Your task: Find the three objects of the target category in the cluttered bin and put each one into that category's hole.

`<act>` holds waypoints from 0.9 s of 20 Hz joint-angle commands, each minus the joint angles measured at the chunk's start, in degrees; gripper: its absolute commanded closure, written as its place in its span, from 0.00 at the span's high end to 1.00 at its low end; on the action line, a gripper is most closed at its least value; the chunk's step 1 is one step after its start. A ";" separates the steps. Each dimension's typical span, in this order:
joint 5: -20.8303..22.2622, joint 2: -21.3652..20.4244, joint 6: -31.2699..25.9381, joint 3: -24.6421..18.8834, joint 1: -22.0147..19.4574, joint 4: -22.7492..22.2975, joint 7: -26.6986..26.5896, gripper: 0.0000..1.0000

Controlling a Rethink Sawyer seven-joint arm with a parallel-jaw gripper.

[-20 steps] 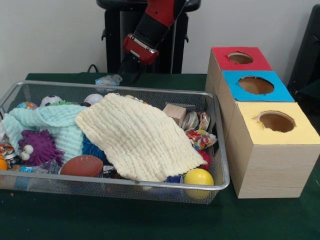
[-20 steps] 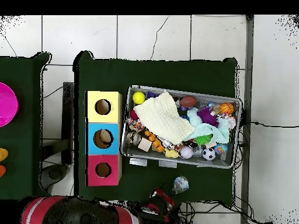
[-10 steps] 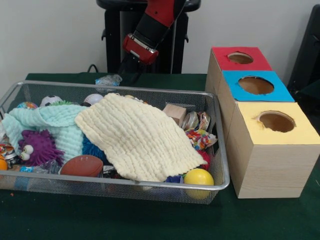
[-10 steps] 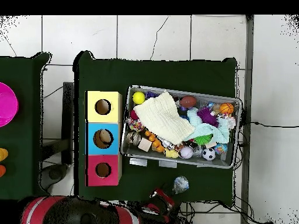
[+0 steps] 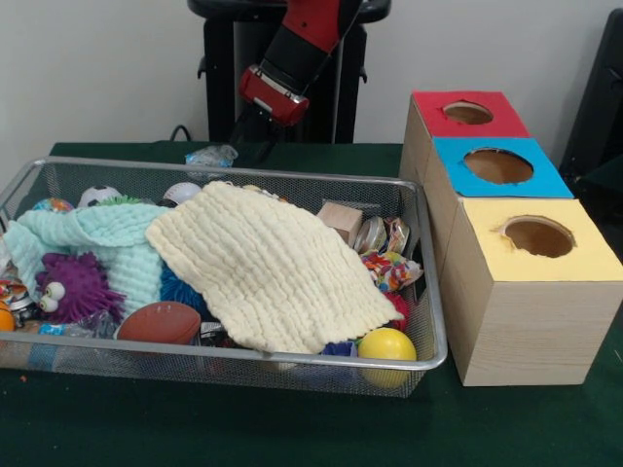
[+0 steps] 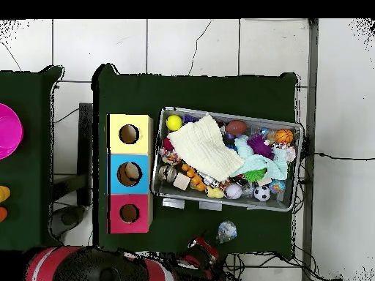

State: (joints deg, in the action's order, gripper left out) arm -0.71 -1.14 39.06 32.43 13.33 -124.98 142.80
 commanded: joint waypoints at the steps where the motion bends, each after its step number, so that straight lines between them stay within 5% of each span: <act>1: -5.86 2.30 -1.30 -3.47 1.18 5.87 4.61 1.00; 9: -9.50 4.72 -2.15 -2.41 2.91 6.53 4.38 1.00; 18: -9.32 7.22 -0.27 -3.64 -0.19 6.96 6.20 1.00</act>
State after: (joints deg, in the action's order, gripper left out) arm -5.55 2.94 39.07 33.17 15.59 -124.97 142.80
